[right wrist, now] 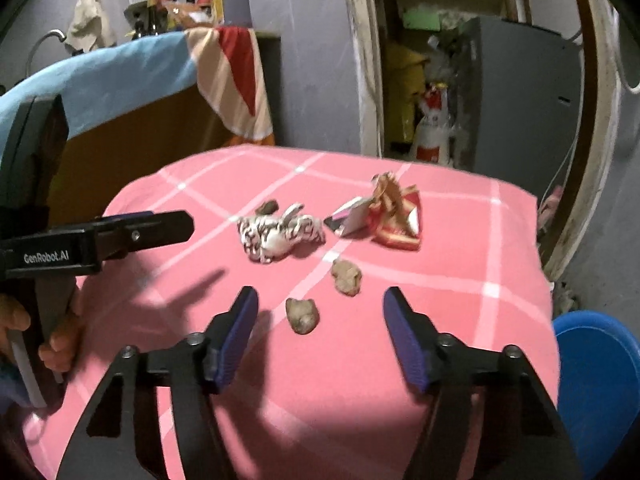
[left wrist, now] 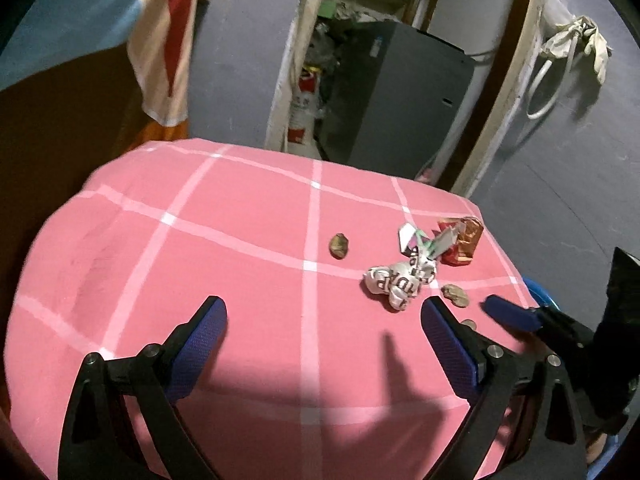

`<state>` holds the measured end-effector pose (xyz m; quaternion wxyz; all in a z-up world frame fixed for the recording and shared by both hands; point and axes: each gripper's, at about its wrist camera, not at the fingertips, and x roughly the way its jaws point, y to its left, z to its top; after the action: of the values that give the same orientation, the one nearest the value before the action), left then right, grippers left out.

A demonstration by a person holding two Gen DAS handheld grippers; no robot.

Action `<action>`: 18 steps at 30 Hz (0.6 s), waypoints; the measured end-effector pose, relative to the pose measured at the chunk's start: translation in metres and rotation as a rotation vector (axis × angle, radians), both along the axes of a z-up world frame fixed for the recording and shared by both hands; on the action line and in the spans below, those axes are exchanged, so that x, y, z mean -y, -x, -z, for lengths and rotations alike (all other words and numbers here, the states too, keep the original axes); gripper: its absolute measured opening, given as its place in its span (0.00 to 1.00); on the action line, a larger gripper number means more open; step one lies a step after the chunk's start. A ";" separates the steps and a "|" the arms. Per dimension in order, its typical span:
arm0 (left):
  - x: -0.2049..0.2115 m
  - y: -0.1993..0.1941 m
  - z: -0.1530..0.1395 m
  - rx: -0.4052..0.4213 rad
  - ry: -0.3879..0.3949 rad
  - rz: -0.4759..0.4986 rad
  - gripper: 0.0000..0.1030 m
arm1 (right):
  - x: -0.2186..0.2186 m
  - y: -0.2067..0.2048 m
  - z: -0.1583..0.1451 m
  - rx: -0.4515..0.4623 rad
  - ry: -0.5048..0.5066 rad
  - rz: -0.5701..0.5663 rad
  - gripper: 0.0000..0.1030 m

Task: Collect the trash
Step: 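Move both open tools back over the table toward the remaining trash, then grasp the white-red crumpled wrapper with the left tool while the right tool grasps a brown lump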

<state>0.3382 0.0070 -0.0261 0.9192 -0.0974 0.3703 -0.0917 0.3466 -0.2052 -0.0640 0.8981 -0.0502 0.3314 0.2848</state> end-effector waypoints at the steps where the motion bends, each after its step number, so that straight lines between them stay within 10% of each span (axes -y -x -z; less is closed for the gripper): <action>1: 0.001 -0.002 0.001 -0.008 0.001 0.009 0.90 | 0.000 -0.001 0.001 -0.007 0.006 -0.002 0.49; 9: 0.014 -0.019 0.005 -0.047 0.004 0.067 0.84 | 0.001 -0.006 0.003 -0.030 0.014 -0.005 0.13; 18: 0.030 -0.046 0.007 -0.101 0.014 0.122 0.72 | 0.027 -0.009 0.000 -0.024 -0.024 0.059 0.13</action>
<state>0.3837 -0.0229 -0.0335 0.8914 -0.0855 0.4207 -0.1451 0.3557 -0.2319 -0.0635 0.9027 -0.0263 0.3398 0.2625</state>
